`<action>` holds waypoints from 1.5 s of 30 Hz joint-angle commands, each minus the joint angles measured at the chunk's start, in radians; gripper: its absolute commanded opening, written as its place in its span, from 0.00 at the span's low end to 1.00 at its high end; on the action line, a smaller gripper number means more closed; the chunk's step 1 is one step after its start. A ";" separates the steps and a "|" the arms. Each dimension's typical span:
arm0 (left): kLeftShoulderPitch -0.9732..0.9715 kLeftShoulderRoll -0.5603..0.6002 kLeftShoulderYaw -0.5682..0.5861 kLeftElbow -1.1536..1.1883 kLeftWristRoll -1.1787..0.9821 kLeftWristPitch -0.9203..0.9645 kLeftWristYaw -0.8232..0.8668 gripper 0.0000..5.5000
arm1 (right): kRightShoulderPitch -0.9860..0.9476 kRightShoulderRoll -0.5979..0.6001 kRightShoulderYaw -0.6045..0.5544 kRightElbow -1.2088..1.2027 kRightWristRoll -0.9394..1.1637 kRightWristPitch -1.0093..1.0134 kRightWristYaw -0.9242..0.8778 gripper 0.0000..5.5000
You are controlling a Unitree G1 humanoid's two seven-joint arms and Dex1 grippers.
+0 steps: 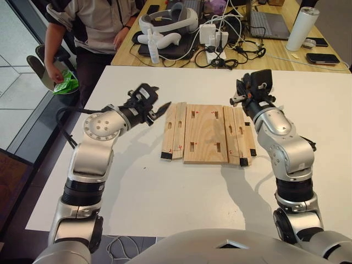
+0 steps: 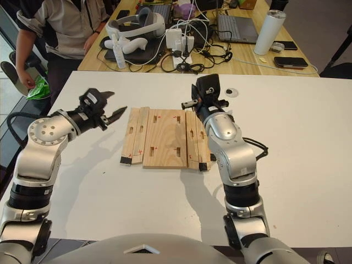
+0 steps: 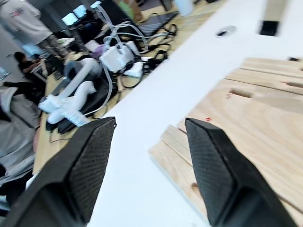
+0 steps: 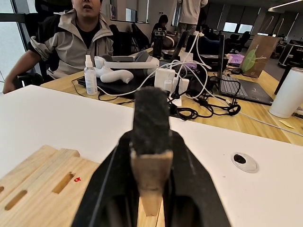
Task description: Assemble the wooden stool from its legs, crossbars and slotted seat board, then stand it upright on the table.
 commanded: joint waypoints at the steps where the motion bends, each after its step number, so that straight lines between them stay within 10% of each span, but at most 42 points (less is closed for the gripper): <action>1: -0.062 -0.128 0.096 -0.034 -0.056 0.132 0.147 0.50 | 0.045 0.026 -0.042 -0.050 -0.013 0.120 -0.039 0.07; 9: -0.015 -0.492 0.247 -0.243 -0.125 0.409 0.528 0.50 | 0.127 0.086 -0.059 -0.151 -0.009 0.277 -0.055 0.07; 45: 0.049 -0.484 0.144 -0.290 -0.104 0.341 0.582 0.50 | 0.059 0.062 -0.015 -0.055 -0.108 0.257 -0.007 0.07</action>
